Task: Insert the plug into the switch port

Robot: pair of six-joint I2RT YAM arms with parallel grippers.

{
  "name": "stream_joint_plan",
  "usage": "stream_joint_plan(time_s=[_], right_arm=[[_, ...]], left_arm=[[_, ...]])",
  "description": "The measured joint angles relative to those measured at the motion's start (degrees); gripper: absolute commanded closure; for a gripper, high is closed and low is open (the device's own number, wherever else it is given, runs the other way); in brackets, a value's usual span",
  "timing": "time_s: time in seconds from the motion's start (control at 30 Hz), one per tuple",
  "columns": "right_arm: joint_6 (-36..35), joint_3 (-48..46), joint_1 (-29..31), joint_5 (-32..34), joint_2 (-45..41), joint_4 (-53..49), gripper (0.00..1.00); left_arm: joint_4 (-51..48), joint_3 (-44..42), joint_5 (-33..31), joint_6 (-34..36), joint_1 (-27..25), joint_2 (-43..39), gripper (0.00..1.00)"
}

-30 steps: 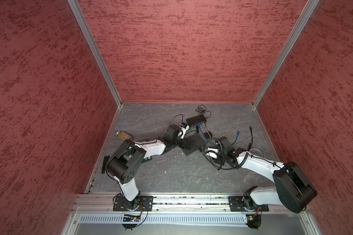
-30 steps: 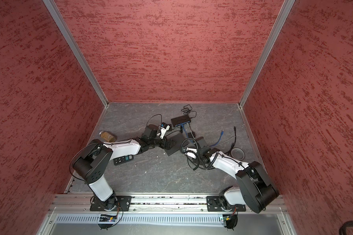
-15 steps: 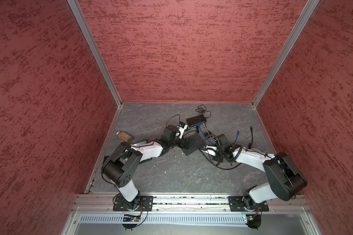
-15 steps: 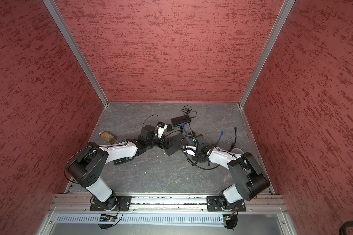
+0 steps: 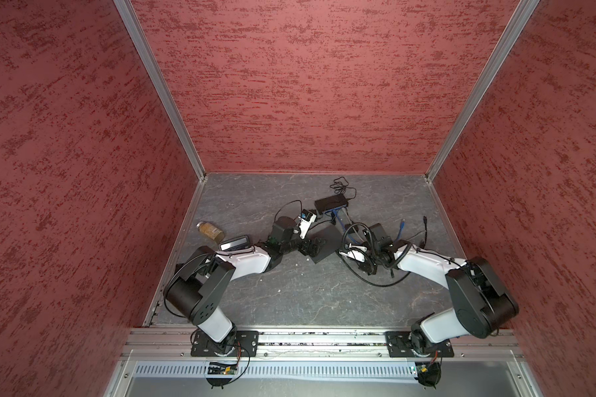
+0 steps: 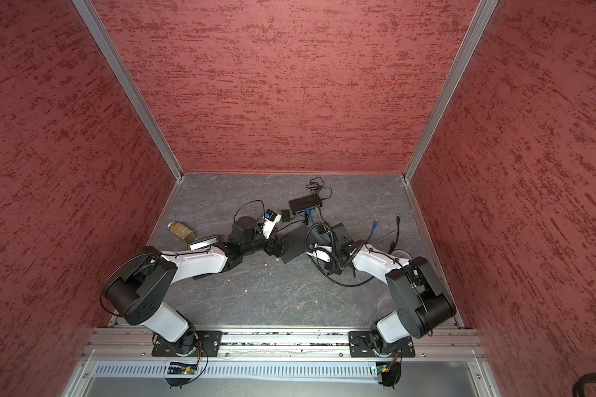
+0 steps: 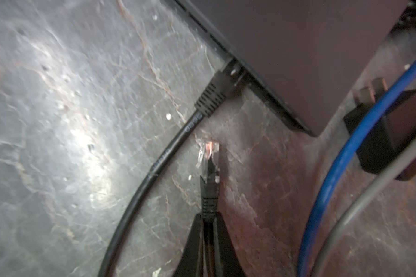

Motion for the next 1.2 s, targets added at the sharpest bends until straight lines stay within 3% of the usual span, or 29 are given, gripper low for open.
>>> stream_joint_plan(time_s=[0.27, 0.7, 0.83, 0.9, 0.93, 1.2], right_arm=[[3.7, 2.8, 0.0, -8.7, -3.5, -2.2, 1.0], [7.3, 4.4, -0.1, -20.9, -6.7, -3.3, 1.0], [7.6, 4.4, -0.1, -22.3, -6.7, -3.9, 1.0], [7.6, 4.4, -0.1, -22.8, -6.7, -4.3, 1.0], [7.6, 4.4, -0.1, -23.0, -6.7, -4.7, 1.0], [7.5, 6.6, -0.1, -24.2, -6.0, -8.0, 1.0]], left_arm=[[5.2, -4.6, -3.2, 12.1, -2.9, -4.3, 0.0], [14.6, -10.8, -5.8, 40.0, -10.6, -5.6, 0.0], [16.1, -10.4, -6.1, 45.0, -11.6, -4.1, 0.1], [16.3, -9.9, -6.4, 46.7, -12.2, -3.1, 0.3], [16.4, -9.7, -6.6, 47.7, -12.4, -2.7, 0.33], [16.2, -8.3, -6.5, 53.8, -12.8, -0.8, 0.33]])
